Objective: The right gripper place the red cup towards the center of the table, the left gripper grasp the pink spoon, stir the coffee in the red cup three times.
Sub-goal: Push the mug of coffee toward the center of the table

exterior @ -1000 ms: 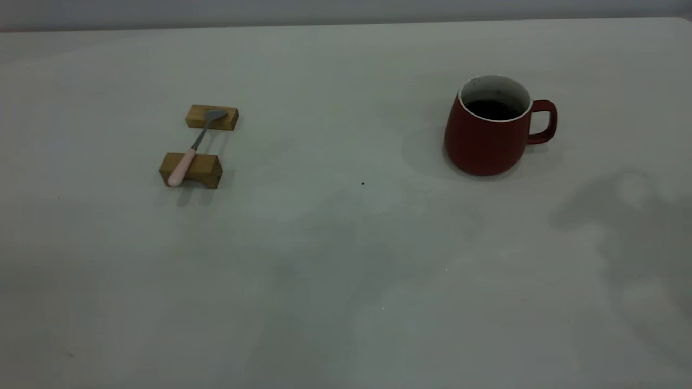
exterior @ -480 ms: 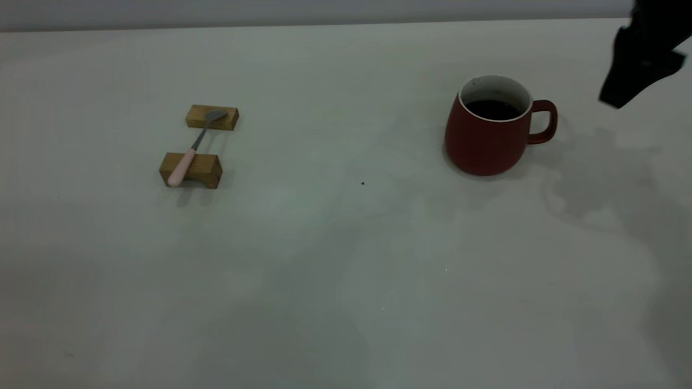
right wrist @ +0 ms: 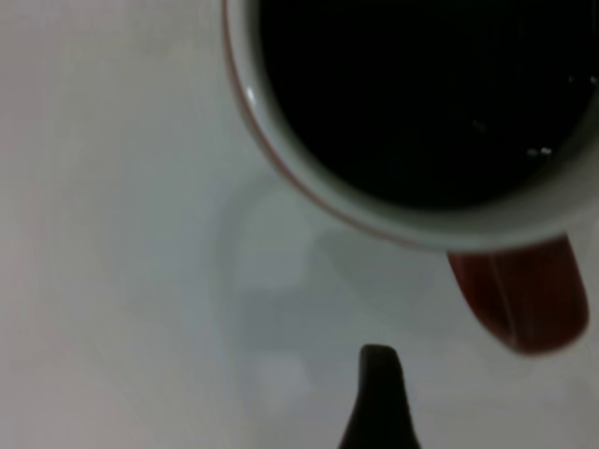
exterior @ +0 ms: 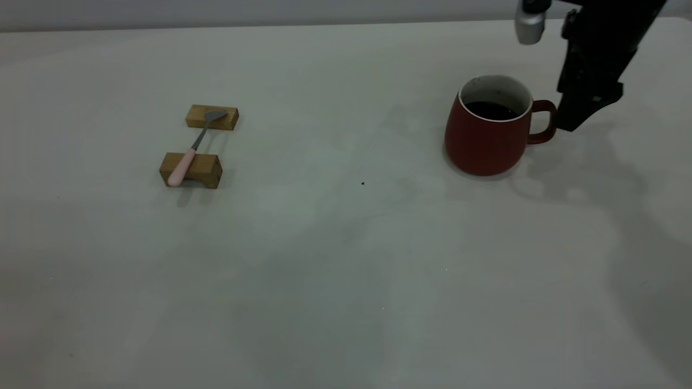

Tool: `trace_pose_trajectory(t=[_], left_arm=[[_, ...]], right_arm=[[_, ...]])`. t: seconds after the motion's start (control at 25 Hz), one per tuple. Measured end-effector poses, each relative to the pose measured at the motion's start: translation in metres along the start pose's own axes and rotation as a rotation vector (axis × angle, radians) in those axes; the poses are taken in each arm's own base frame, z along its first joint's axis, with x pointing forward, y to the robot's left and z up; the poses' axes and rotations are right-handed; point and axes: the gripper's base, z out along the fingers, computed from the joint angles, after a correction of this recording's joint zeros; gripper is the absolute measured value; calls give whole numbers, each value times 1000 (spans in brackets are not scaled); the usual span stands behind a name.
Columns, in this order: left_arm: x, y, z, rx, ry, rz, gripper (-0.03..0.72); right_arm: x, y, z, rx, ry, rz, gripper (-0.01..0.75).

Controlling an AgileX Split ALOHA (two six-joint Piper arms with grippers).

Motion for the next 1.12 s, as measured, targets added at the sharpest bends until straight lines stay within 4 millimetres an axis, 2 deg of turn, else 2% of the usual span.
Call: trace_pose_trajectory(t=[0.36, 1.12], left_arm=[[0, 0, 0, 0, 0, 0, 432], [0, 0, 0, 0, 0, -1, 432]], right_arm=[[-8, -2, 18, -9, -1, -52, 632], [-61, 25, 31, -7, -64, -130, 604]])
